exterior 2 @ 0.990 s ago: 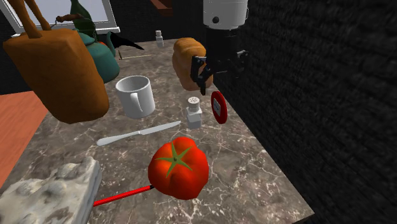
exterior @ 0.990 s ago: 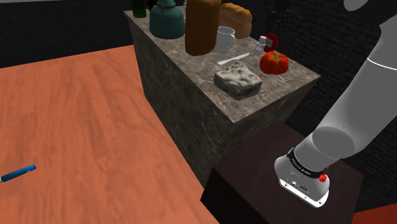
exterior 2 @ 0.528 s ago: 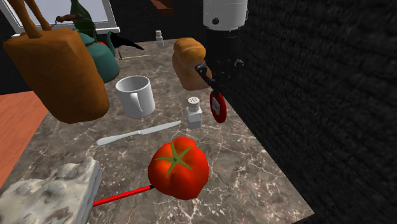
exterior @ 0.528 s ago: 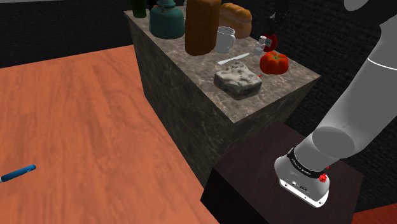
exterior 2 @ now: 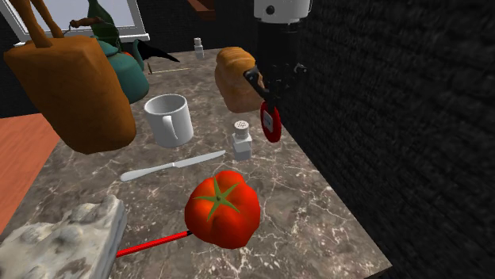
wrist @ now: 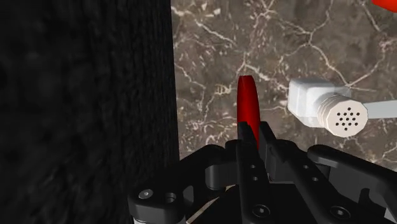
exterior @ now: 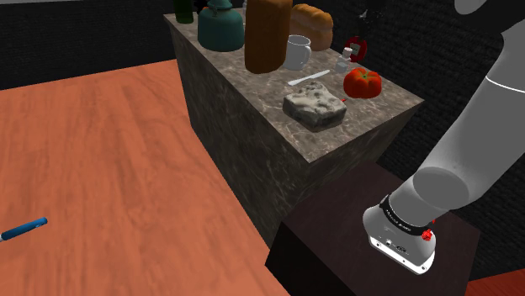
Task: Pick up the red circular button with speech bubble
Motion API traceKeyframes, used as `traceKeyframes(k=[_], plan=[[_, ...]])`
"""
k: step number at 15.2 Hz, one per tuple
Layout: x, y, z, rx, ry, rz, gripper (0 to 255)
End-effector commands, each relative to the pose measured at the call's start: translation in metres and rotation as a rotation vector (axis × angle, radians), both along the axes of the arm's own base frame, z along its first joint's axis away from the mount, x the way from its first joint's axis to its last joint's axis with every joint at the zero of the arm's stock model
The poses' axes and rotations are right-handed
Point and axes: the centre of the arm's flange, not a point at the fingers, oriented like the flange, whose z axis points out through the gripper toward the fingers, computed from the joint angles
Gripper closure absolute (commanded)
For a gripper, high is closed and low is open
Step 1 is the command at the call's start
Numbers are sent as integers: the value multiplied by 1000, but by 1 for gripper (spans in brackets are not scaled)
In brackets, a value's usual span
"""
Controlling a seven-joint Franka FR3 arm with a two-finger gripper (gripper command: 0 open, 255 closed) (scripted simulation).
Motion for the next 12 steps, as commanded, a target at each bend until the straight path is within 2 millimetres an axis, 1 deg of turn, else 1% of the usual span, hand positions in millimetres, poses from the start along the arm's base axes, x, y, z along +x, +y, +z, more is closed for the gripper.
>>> traceKeyframes(k=[1, 10, 12], plan=[[0, 0, 10, 0, 0, 0, 255], [0, 0, 57, 0, 0, 0, 255], [0, 0, 58, 0, 0, 0, 255]])
